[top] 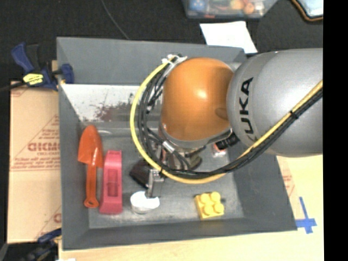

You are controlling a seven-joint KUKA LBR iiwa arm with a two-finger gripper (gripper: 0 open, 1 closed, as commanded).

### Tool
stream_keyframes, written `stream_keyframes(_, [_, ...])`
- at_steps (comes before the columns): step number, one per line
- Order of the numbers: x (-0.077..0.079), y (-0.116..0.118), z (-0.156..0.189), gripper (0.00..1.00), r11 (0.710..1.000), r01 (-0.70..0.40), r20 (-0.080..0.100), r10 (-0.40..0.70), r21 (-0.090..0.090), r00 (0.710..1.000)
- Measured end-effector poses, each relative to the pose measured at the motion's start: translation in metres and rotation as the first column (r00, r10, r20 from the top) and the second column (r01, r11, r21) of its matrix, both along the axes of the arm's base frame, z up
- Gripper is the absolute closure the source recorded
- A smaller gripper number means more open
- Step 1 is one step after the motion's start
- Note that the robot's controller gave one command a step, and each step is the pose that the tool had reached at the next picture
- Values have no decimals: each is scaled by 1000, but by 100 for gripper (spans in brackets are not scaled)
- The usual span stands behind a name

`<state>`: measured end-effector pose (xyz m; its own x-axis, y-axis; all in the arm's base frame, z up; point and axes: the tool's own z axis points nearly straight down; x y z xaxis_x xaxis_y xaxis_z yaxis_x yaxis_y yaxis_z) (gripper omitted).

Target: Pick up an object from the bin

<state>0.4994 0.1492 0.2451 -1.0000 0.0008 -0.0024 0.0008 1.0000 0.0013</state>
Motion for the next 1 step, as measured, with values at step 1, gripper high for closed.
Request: stream_keyframes(1, [-16,-35,-178,0,998,-69,2,69,1,998])
